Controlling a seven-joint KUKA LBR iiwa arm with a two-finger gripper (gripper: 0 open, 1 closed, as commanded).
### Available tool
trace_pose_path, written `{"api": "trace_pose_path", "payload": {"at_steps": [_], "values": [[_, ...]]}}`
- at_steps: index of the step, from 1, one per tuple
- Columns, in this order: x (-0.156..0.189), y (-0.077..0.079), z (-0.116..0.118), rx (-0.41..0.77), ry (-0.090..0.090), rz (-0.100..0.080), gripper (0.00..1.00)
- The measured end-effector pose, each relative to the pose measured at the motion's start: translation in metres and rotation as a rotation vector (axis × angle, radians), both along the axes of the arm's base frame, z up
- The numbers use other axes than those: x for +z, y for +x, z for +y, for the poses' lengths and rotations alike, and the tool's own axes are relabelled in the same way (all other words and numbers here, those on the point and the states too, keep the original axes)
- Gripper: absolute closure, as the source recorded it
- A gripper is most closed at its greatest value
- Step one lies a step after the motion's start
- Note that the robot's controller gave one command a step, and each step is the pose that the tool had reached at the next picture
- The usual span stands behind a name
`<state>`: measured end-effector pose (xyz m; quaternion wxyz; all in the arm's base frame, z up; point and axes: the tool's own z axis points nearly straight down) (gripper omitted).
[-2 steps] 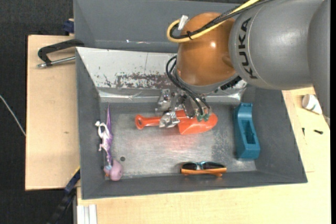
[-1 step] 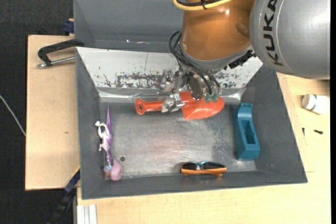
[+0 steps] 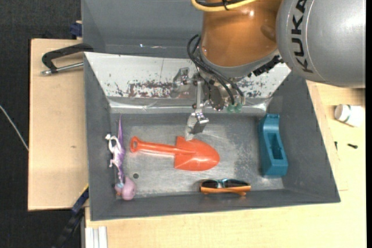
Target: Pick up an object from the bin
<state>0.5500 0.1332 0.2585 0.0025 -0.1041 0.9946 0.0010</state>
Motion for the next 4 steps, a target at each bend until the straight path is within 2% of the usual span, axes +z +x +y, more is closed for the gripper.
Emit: {"api": "trace_pose_path", "payload": {"at_steps": [1,2,3,4], "values": [[0.000,0.000,0.000,0.000,0.000,0.000,0.00],[-0.035,-0.010,0.016,0.090,-0.001,-0.003,0.00],[-0.088,-0.035,-0.011,0.062,0.000,0.001,0.00],[-0.178,-0.030,0.008,-0.005,0.001,0.000,1.00]]}}
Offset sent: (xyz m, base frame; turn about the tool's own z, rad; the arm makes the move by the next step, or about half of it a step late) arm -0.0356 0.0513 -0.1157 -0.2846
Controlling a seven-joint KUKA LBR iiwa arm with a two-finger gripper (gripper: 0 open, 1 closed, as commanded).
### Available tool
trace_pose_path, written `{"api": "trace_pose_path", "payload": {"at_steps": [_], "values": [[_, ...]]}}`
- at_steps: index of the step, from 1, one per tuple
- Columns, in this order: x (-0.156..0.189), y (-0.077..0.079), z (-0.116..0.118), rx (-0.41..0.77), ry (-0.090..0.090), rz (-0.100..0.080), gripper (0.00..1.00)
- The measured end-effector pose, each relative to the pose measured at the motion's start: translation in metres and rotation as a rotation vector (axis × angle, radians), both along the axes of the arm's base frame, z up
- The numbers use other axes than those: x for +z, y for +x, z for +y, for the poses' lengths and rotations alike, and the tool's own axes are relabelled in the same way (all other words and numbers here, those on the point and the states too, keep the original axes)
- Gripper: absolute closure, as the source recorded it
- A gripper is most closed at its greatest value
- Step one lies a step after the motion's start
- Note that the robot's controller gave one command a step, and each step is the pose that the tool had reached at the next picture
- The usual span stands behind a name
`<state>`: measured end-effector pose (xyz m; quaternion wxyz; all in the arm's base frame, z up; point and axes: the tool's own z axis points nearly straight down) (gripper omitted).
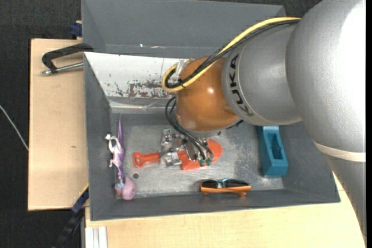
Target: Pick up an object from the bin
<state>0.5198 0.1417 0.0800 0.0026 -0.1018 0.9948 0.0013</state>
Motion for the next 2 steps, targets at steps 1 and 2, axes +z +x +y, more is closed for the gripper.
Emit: {"api": "trace_pose_path", "payload": {"at_steps": [1,2], "values": [[0.000,0.000,0.000,0.000,0.000,0.000,1.00],[0.166,0.025,-0.012,0.022,0.000,-0.006,1.00]]}}
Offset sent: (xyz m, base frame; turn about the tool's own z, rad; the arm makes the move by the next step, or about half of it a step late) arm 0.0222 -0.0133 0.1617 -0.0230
